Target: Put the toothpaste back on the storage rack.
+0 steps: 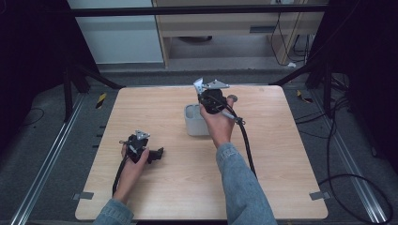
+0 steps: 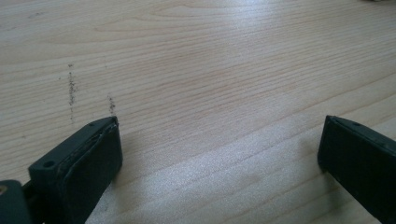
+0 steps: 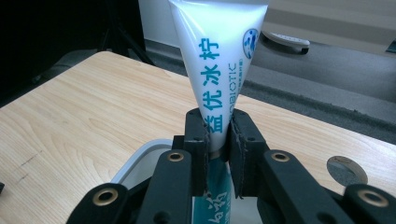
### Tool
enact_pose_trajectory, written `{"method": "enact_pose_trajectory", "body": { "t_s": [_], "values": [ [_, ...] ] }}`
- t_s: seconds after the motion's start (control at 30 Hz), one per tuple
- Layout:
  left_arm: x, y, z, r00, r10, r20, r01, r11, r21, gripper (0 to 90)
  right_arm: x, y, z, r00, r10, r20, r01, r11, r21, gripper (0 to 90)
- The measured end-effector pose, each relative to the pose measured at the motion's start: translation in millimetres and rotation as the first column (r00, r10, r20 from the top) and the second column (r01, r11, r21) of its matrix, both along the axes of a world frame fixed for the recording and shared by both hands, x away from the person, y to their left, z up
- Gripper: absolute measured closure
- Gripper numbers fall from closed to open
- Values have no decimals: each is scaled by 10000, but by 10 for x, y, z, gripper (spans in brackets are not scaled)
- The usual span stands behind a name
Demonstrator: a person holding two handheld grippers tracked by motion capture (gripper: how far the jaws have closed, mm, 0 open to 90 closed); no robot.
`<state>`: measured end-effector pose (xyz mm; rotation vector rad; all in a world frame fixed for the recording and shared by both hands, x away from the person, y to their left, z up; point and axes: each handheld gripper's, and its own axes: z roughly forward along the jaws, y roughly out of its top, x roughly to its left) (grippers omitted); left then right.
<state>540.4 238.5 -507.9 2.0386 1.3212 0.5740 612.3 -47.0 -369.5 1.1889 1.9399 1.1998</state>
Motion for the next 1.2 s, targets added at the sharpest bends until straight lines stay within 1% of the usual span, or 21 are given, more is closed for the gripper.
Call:
{"method": "enact_pose_trajectory", "body": {
  "t_s": [0.2,0.47,0.8,1.07,1.2],
  "values": [
    [0,0,0,10000,-1,1,1,10000,-2,0,-12,3,-12,10000,29,-36,-29,10000,-84,788],
    [1,0,0,10000,-10,0,10,10000,3,0,-40,-49,-107,9997,-92,-236,89,9999,-107,789],
    [1,-1,0,10000,-12,0,12,10000,-1,0,-49,-33,-136,9994,-20,-343,12,9998,-222,789],
    [2,-1,1,10000,-17,-2,17,10000,4,0,-71,-47,-237,9986,-52,-519,43,9998,-186,790],
    [2,-1,0,10000,-20,0,20,10000,5,0,-74,-44,-253,9983,-31,-579,17,9997,-237,790]
  ]
}}
